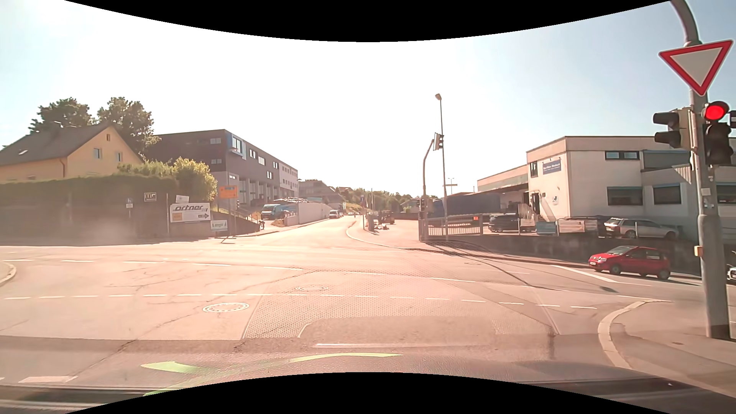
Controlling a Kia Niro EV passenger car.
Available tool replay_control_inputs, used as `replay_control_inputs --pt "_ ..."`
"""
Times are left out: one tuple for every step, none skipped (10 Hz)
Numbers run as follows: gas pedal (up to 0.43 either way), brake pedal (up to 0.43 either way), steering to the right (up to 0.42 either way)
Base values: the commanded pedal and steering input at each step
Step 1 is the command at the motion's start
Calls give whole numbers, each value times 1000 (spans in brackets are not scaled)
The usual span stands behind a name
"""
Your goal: Follow the waypoints while adhering to traffic rules and regulations
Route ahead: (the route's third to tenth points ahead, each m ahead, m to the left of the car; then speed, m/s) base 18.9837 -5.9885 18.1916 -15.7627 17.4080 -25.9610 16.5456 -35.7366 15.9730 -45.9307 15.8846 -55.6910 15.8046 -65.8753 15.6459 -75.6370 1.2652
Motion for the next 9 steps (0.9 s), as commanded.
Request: replay_control_inputs --pt "0 280 175" --pt "0 274 176" --pt "0 274 175" --pt "0 274 175" --pt "0 274 175" --pt "0 262 174" --pt "0 256 174" --pt "0 250 174" --pt "0 250 174"
